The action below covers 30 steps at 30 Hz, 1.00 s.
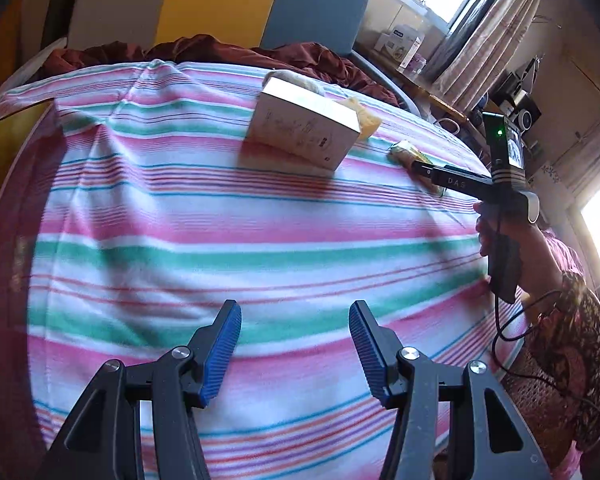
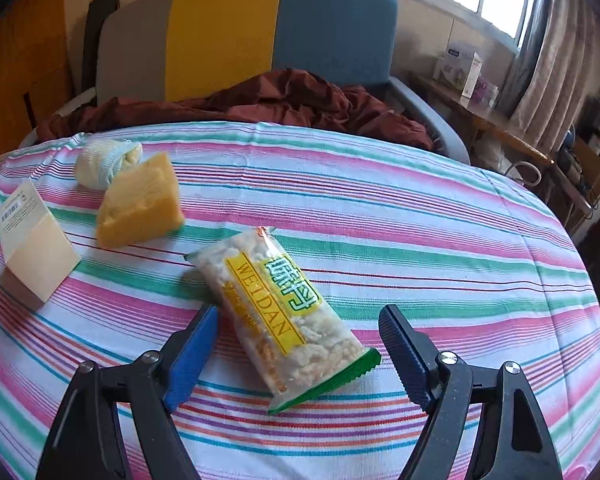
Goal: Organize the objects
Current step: 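Move both tools back toward the remaining items on the bed, then grasp the WEIDAN cracker packet with the right tool while the left grasps the white box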
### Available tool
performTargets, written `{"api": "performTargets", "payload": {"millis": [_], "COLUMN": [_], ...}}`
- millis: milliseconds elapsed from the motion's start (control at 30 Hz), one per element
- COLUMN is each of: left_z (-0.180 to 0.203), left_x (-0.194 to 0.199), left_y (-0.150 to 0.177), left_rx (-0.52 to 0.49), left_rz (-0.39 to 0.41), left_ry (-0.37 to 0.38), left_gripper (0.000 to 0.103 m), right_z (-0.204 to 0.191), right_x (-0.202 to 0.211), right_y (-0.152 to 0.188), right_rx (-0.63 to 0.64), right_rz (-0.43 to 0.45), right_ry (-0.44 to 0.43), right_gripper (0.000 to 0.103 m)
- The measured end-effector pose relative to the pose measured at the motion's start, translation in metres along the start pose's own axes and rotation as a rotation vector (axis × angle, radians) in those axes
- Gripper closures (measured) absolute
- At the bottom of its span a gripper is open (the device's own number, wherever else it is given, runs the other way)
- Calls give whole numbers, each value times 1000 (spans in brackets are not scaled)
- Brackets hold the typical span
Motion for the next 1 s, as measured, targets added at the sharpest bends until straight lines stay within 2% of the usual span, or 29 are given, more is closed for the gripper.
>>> {"api": "performTargets", "payload": {"millis": [67,100,133,200,300,400,500,567,633,733,900,933,1000], "left_z": [3,4,5,7,9,5,2,-1,-7,-16,-21,-23,-26], "left_x": [-6,-9,-12,-17,-25,-35,-45,-51,-62,-78,-98,-105,-111], "left_y": [-6,-8,-12,-20,-39,-63,-93,-115,-134,-150,-163,-164,-165], "left_rx": [6,7,7,12,51,139,274,361,483,615,631,611,602], "left_rz": [0,-2,-4,-2,1,2,27,64,56,27,-3,-40,-46], "left_ry": [9,7,3,-1,17,22,53,76,61,44,-33,-71,-76], "left_gripper": [46,46,46,46,45,44,43,33,31,31,28,25,20], "right_z": [-1,-4,-6,-11,-17,-20,-21,-21,-20,-20,-22,-23,-23], "right_x": [0,0,0,-1,2,5,6,7,6,5,3,3,2], "right_y": [-1,-1,-1,2,3,5,5,6,5,5,4,4,4], "right_rx": [-8,-7,-7,-14,-15,-19,-15,-18,-22,-22,-17,-19,-18], "right_rz": [-1,-10,-23,-54,-92,-116,-121,-127,-130,-130,-130,-131,-133], "right_ry": [-48,-67,-67,-85,-72,-64,-65,-75,-82,-89,-93,-94,-95], "right_gripper": [31,41,48,53,54,54,54,54,54,54,53,53,53]}}
Point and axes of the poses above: each gripper's, at about its wrist camera, not at the fingertips, and x roughly against the way its jaws point, z to its right, y to its underside, the point moved 4 cm from there along -x, roughly the way its jaws point, and after that the axes turned 14 degrees about y, right-handed, at the moved point
